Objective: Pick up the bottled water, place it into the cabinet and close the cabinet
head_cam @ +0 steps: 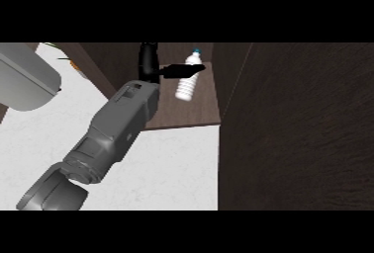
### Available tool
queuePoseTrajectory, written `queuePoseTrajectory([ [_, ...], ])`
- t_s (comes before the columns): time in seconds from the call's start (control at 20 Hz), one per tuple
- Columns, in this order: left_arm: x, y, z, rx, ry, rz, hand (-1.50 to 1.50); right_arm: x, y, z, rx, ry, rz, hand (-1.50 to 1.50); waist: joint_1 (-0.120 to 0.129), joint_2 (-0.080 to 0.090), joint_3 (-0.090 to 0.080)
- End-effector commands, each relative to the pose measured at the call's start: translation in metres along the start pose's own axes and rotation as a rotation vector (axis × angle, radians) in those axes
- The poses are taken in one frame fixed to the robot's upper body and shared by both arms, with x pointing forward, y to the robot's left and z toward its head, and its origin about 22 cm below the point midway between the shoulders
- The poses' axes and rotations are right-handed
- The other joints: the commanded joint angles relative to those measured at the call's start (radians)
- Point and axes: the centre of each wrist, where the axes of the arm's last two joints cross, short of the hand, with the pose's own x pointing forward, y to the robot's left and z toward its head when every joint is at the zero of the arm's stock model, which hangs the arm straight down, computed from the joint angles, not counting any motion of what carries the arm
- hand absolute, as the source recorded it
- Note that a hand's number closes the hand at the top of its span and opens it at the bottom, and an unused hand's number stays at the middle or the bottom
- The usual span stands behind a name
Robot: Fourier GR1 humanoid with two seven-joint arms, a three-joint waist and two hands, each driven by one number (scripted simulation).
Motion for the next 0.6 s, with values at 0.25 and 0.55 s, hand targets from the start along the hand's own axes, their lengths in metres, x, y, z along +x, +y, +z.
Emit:
queuePoseTrajectory([
  [0.25,0.007,-0.019,0.005,-0.08,-0.043,0.147,-1.5,0.019,0.005,-0.006,-0.005,-0.017,-0.037,-1.5,0.036,-0.015,0.001],
  [0.55,-0.005,-0.018,0.024,-0.094,-0.036,0.193,-1.5,0.028,0.009,-0.002,-0.017,0.0,-0.047,-1.5,0.049,-0.034,0.002],
])
